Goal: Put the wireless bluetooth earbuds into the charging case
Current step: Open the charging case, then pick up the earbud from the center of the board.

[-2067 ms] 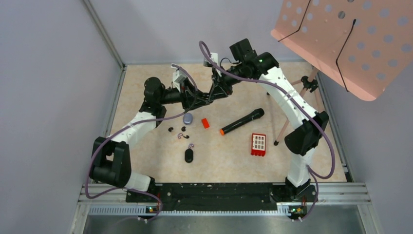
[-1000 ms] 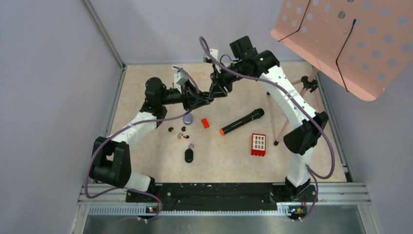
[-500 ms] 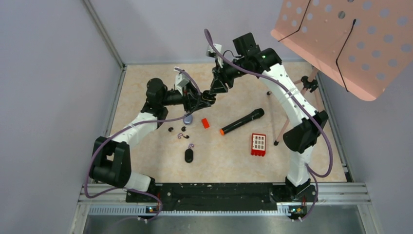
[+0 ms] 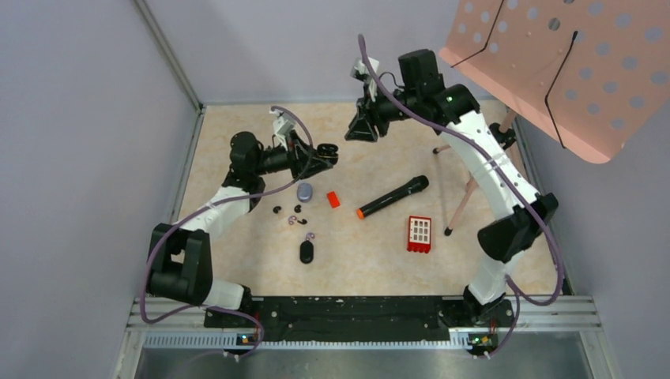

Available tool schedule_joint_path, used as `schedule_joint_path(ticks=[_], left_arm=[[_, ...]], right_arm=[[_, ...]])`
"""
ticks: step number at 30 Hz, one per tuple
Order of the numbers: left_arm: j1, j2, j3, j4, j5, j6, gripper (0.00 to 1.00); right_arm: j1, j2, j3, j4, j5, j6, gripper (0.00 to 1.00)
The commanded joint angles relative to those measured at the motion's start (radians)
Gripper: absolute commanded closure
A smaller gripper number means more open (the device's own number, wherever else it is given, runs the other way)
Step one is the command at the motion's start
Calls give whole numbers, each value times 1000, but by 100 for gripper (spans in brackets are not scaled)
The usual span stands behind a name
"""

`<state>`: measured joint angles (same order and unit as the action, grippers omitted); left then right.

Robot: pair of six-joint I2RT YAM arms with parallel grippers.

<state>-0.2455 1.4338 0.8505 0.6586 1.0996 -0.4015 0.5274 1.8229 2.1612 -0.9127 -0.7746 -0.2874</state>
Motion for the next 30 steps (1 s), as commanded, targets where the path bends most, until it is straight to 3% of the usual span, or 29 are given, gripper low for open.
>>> schedule_joint_path(ticks=[1,4,9,13,16,19,20,26,30], left_arm=[[104,-97,-32,-15,-99,-95,100],[195,-160,-49,-111,-162,-94,100],[315,-272,-84,-279,-286,-62,100],[359,-360,-97,-438,-480,-30,100],[397,-400,-87,-534,-580,-11,100],[440,-416,-74,-599,-643,-13,100],[453,-420,-73,-609,-657,-16,100],[497,-443,-50,-647,-655,-26,100],[510,-455,-31,-654,-644,-3,100]], right_arm=[[-3,-151,-333,225,63,-33,63],[10,-172,-491,332,72,-68,67],[112,-82,-551,371,122,-122,75],[199,36,-537,427,226,53,76],[234,130,-516,434,257,211,75],[250,191,-517,450,225,261,72],[258,205,-514,449,207,234,71],[291,194,-569,497,56,-344,68],[291,257,-480,396,24,-630,67]])
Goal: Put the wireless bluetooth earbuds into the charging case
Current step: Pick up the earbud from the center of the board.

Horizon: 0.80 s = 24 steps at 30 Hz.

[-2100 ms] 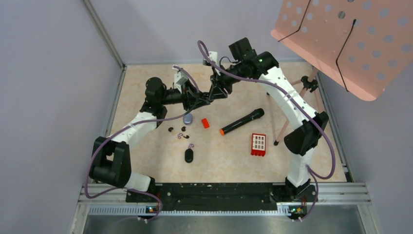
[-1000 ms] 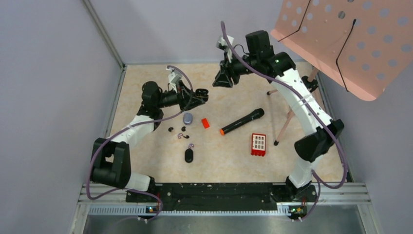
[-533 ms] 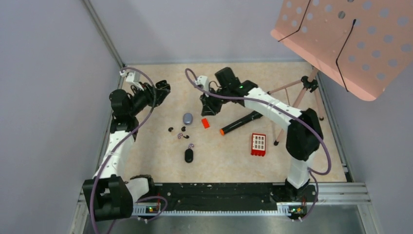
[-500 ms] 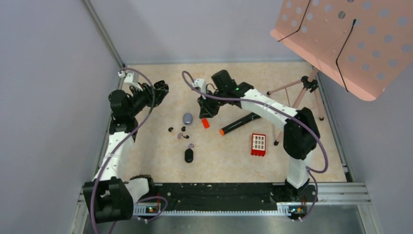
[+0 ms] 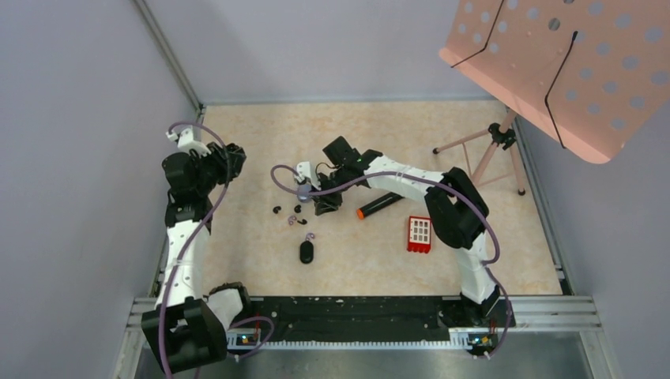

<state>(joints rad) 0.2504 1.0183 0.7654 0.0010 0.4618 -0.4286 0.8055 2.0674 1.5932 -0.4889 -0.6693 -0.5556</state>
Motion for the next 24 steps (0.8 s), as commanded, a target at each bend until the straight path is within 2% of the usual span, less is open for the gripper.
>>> schedule_joint_path(ticks=[1,5,9,24], left_arm=[[17,-41,56,3,-1,26,100],[28,-44,71,-38,7,30,100],[34,-57,75,-55,10,37,100],[44,-91,52,-75,31,22,100]], right_arm=[[12,38,123,-73,-98,-421,67],[20,126,238,-222,-125,-577,67],[42,163,268,-288,-113,-676,66],[88,253,324,-272,-50,-630,59]])
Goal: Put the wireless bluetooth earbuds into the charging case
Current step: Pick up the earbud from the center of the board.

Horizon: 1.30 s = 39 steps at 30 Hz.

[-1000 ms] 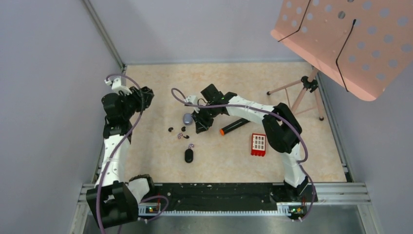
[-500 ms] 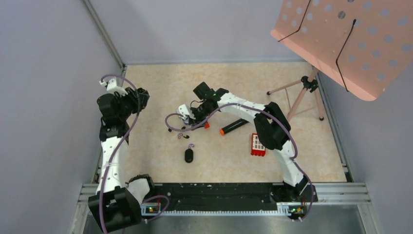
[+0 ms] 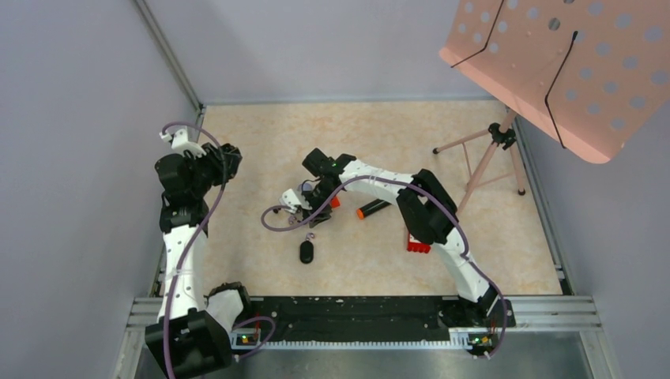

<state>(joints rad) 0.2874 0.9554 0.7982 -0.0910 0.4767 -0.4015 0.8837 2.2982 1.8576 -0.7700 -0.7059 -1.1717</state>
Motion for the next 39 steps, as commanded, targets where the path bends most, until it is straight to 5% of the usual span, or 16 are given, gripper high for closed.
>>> schedule_joint_path(ticks=[1,39], left_arm=[[7,-30,19,18,18,-5,100],[9,-59,-13,-1,39,-19,100]], right_arm=[[13,24,58,13,-12,-8,59],[57,41,30,5,36,-82,68]])
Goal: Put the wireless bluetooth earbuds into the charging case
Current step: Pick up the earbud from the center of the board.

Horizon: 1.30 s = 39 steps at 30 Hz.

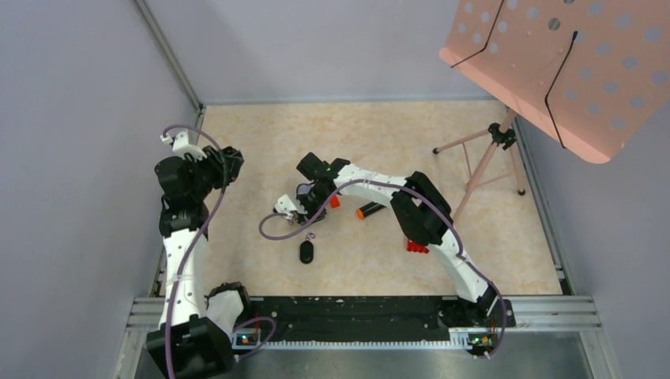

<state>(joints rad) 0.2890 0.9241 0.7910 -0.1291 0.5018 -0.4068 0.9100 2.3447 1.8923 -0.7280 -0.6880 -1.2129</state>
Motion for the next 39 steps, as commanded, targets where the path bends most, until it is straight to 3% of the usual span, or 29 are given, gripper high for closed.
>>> schedule_joint_path(ticks=[1,25,32,39], left_arm=[[7,-28,-7,37,14,-13,100],[7,-28,-26,64,17,-36,100],[6,-27,-33,74,18,-47,100],[6,-9,-45,102,53,-46,100]], right_arm=[[30,-7,-6,-40,21,-40,68],[28,-19,-10,-117,166,-46,71],[27,-22,-12,-116,160,-30,78],[22,-44,-13,-88,118,99,97]])
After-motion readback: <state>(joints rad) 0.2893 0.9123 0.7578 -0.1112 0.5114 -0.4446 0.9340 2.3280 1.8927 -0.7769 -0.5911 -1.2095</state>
